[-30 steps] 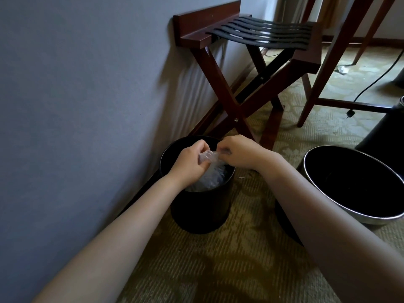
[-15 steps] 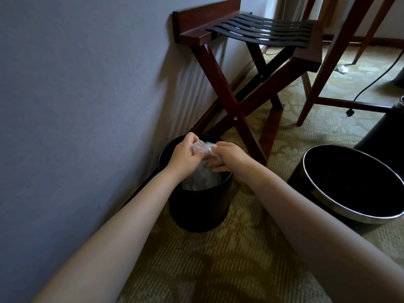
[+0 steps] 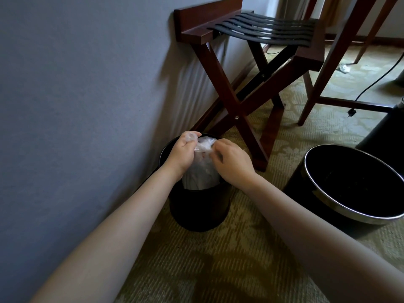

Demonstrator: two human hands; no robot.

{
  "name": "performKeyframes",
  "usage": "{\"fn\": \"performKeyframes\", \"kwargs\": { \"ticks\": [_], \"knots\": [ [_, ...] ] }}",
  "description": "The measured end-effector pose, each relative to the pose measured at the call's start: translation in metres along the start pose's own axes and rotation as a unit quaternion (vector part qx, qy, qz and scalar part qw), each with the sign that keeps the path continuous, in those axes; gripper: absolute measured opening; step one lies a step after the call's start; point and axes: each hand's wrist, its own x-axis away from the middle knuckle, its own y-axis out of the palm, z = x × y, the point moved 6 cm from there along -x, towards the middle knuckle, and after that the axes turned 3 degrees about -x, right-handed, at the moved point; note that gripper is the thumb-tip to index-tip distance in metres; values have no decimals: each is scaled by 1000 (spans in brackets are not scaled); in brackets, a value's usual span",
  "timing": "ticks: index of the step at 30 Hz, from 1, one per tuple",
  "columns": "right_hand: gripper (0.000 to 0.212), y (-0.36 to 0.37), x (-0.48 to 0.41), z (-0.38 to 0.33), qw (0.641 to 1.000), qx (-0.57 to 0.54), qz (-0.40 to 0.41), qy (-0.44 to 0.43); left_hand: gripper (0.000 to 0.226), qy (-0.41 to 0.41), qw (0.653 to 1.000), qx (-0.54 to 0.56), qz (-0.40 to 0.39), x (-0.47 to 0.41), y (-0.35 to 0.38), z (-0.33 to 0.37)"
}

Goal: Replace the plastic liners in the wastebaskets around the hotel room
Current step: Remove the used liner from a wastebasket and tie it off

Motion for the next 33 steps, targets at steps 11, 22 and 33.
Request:
{"fn": "performKeyframes", "kwargs": {
  "ticks": [11,22,33],
  "knots": [
    [13,-10,-4,21,993,-76,-79,54,47,77,989,-119,-39,11,2,21],
    [32,-7,-11,19,957,-216,-168,99,50,118,966,-186,-135,22,13,42],
    [24,-2,-11,4,946,-180,-243,116,17,287,868,-403,39,13,-3,36]
  ]
}}
